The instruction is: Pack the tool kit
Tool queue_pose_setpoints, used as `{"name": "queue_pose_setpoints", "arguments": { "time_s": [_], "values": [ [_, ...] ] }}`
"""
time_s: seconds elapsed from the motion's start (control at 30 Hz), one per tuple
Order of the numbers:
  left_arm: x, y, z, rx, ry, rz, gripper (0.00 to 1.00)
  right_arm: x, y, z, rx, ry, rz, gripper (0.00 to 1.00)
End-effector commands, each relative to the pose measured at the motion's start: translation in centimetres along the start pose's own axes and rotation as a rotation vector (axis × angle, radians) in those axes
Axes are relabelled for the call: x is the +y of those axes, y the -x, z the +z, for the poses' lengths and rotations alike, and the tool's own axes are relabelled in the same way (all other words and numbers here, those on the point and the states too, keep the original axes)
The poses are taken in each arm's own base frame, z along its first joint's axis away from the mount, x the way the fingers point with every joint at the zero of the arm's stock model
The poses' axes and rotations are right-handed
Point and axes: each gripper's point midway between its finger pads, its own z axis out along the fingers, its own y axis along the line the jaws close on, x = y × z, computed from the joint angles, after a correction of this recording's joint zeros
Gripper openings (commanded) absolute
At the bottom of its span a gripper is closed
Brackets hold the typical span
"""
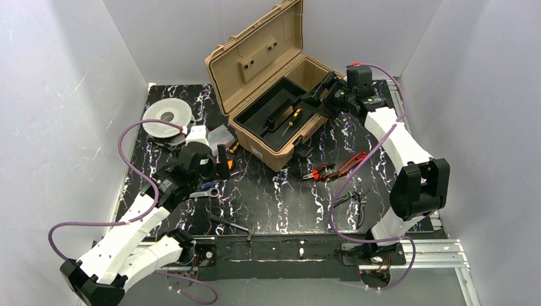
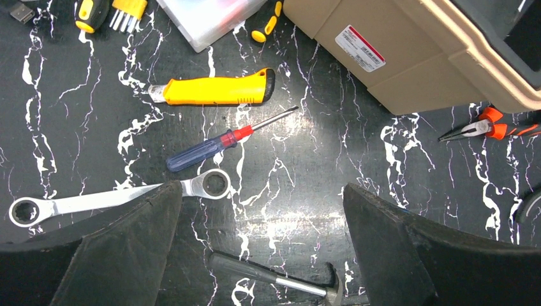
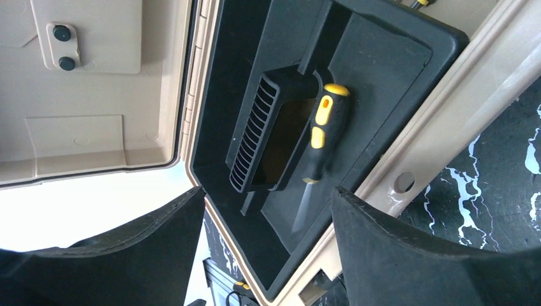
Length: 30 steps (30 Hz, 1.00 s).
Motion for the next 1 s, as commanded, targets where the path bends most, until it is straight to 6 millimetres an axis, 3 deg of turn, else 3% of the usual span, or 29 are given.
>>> {"name": "queue_pose_setpoints", "arguments": {
  "time_s": [0.0,0.2,0.3,0.47,0.7,0.97],
  "values": [
    [1.1,-0.5,0.2,0.012,0.043,-0.037,0.98,1.4,1.8,-2.0,-0.082,0.017,-0.019,0.82],
    [3.1,-0.1,0.8,0.008,0.136,-0.137,0.98,1.7,1.7,-4.8,-0.144,0.040,-0.110,0.82],
    [3.7,0.3,1.5,0.015,0.163,-0.176,0.98,2.5,0.5,-6.2,-0.139,0.118,-0.200,0.79],
    [5.8,1.6,3.3,-0.002,0.223,-0.230,0.98,1.7,-1.2,-8.0,-0.146,0.156,-0.306,0.76],
    [7.9,4.2,7.3,-0.031,0.158,-0.285,0.98,-0.1,-3.9,-9.1,-0.122,0.183,-0.370,0.74],
    [12.0,5.3,11.9,0.061,0.304,-0.138,0.93,0.5,-5.7,-9.6,-0.079,0.275,-0.359,0.72]
  ]
}}
